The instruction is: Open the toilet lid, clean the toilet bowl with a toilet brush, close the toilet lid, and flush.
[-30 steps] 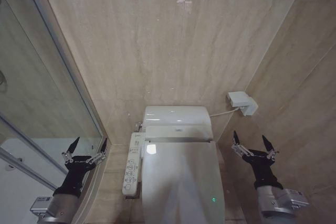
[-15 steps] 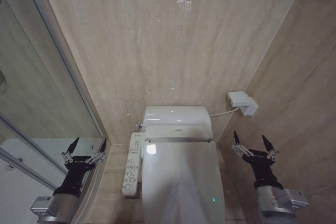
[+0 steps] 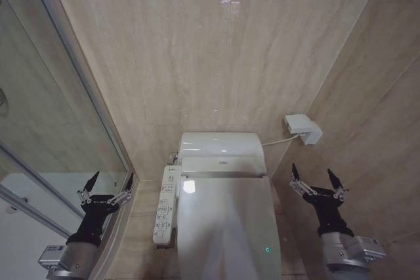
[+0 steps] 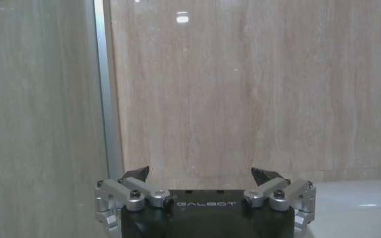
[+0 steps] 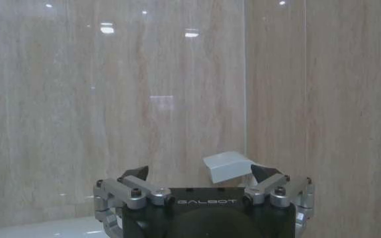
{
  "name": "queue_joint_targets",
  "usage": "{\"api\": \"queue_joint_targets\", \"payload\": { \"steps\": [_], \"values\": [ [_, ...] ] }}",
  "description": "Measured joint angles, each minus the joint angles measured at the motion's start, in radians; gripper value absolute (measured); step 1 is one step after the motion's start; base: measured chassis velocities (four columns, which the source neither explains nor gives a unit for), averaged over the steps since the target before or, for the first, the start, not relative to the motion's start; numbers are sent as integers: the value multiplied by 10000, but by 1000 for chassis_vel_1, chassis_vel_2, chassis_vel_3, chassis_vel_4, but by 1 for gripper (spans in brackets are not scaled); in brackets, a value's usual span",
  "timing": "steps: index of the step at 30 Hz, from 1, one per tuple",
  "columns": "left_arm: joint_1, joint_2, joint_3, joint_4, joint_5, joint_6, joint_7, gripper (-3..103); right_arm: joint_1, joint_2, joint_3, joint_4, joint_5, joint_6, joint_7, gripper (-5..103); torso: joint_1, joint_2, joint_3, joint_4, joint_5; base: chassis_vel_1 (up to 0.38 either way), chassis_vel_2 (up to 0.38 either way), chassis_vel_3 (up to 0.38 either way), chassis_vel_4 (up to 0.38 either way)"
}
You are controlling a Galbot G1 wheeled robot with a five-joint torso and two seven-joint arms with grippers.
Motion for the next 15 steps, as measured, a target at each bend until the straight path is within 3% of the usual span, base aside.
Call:
{"api": "queue_joint_targets", "payload": {
  "steps": [8,15],
  "values": [
    [-2,-1,1,1,0,-1,1,100,0,0,0,0,0,0,0,100,3,-1,1,0,-1,29,-25,-23,25],
    [-2,-1,0,1,0,-1,1,100,0,0,0,0,0,0,0,100,2,0,1,-2,-1,154,-158,-161,135]
  ]
}}
